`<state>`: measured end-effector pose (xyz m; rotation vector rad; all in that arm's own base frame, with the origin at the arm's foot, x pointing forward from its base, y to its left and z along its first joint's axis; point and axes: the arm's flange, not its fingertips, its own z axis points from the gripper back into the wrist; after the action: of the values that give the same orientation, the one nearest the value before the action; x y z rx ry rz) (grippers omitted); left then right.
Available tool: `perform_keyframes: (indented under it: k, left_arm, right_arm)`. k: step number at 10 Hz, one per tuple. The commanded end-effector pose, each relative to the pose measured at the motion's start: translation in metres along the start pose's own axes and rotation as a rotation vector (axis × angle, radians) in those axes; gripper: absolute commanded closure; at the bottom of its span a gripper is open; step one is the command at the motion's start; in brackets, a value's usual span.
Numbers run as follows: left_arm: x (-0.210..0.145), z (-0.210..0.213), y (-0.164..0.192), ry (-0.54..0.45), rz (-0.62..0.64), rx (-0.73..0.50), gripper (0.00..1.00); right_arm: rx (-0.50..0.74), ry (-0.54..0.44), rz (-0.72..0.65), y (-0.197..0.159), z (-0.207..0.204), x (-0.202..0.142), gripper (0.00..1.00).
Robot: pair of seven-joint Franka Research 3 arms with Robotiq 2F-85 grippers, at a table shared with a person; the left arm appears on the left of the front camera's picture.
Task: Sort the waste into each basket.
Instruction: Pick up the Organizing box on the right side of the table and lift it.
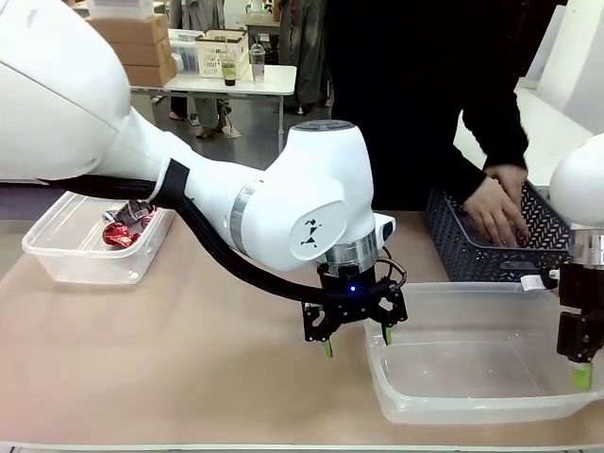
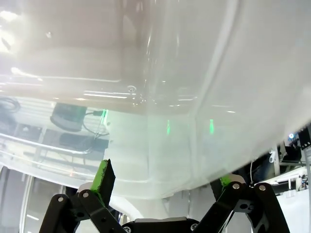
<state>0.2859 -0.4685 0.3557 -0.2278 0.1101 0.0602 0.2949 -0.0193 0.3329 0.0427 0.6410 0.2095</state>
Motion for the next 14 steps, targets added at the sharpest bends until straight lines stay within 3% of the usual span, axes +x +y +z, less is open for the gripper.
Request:
perform_keyframes:
  k: [1, 2, 3, 4, 5, 6, 7, 8, 9, 10, 11, 14]
  left_arm:
    - [0.001, 0.002, -0.010, -0.007, 0.006, 0.027, 0.00]
    - [0.000, 0.002, -0.011, -0.012, 0.001, 0.036, 0.00]
    - [-0.001, 0.001, -0.011, -0.017, -0.010, 0.052, 0.00]
    - [-0.002, 0.000, -0.011, -0.021, -0.021, 0.066, 0.55]
    - [-0.002, -0.001, -0.011, -0.012, -0.030, 0.084, 0.60]
    - [-0.003, -0.001, -0.011, -0.012, -0.042, 0.090, 1.00]
    - [-0.004, -0.001, -0.011, -0.011, -0.052, 0.089, 1.00]
    - [-0.004, -0.001, -0.011, -0.008, -0.057, 0.091, 1.00]
    - [-0.004, -0.003, -0.012, -0.003, -0.061, 0.097, 0.86]
    - [-0.004, -0.003, -0.012, 0.000, -0.064, 0.096, 0.96]
    - [-0.004, -0.003, -0.012, 0.002, -0.066, 0.097, 1.00]
    - [-0.004, -0.004, -0.012, 0.017, -0.078, 0.099, 1.00]
  right_arm:
    - [0.004, 0.000, 0.014, 0.000, 0.003, 0.003, 0.00]
    - [0.008, 0.004, 0.025, 0.000, 0.002, 0.004, 0.00]
    - [0.005, -0.005, 0.023, 0.000, 0.001, 0.003, 0.54]
    - [0.014, -0.035, 0.023, 0.001, 0.003, 0.000, 0.55]
    - [0.021, -0.073, 0.008, 0.001, 0.004, -0.001, 1.00]
    - [0.044, -0.121, 0.004, 0.002, 0.004, -0.002, 1.00]
    - [0.066, -0.158, -0.005, 0.001, 0.004, -0.003, 1.00]
    - [0.085, -0.197, -0.018, 0.000, 0.004, -0.005, 0.82]
    - [0.102, -0.232, -0.030, -0.002, 0.005, -0.006, 0.91]
    - [0.106, -0.257, -0.035, -0.002, 0.005, -0.008, 1.00]
    - [0.099, -0.256, -0.041, -0.003, 0.004, -0.008, 1.00]
    - [0.096, -0.260, -0.048, -0.004, 0.003, -0.006, 1.00]
